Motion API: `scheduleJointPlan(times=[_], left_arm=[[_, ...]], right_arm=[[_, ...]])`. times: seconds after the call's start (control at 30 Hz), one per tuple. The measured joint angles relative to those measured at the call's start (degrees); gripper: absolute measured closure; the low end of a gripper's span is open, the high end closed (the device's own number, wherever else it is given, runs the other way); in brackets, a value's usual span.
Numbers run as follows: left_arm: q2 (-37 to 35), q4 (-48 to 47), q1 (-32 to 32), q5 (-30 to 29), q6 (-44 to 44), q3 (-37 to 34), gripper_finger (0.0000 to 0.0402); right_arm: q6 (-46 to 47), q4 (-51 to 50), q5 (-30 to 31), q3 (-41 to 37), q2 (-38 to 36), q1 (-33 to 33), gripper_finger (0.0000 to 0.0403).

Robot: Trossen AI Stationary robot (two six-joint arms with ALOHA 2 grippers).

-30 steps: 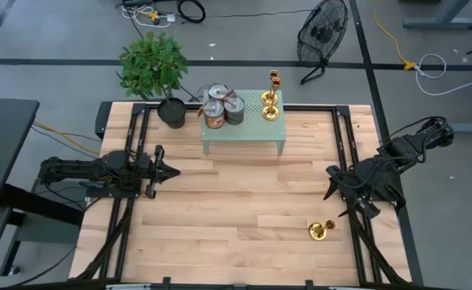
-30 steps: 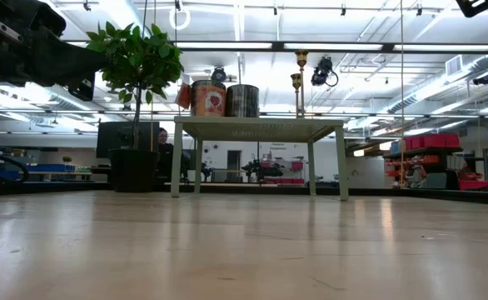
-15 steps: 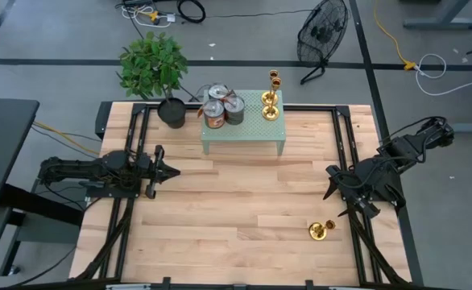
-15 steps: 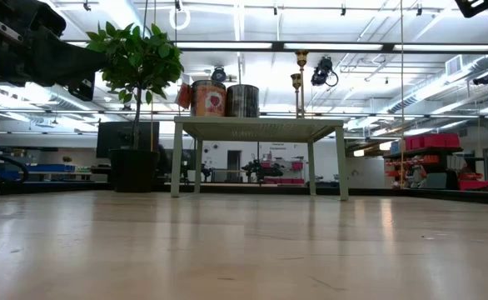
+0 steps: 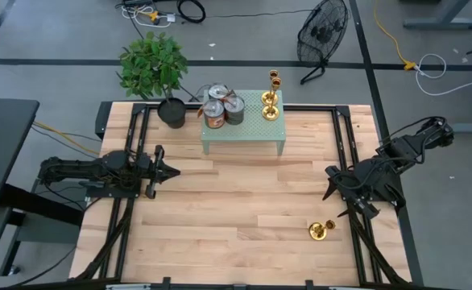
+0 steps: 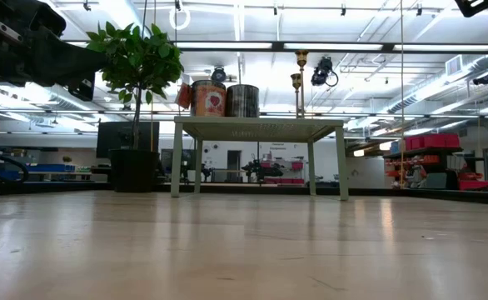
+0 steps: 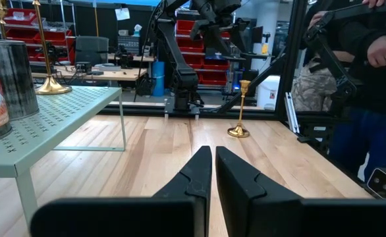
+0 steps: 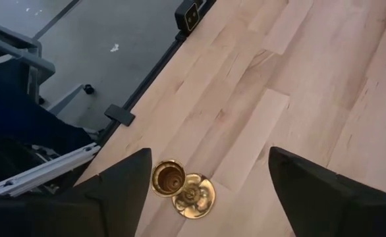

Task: Pick & Place candle stick holders
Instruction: Put the gold candle holder on the shelf

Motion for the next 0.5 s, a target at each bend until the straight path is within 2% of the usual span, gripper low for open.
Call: scheduleJointPlan(times=[0.5], left_arm=[[0.0, 0.0, 0.0, 0.0, 0.0, 0.0, 0.0371]], right_arm=[[-1.3, 0.5, -0.1, -0.5, 0.7, 3.1, 0.0097]])
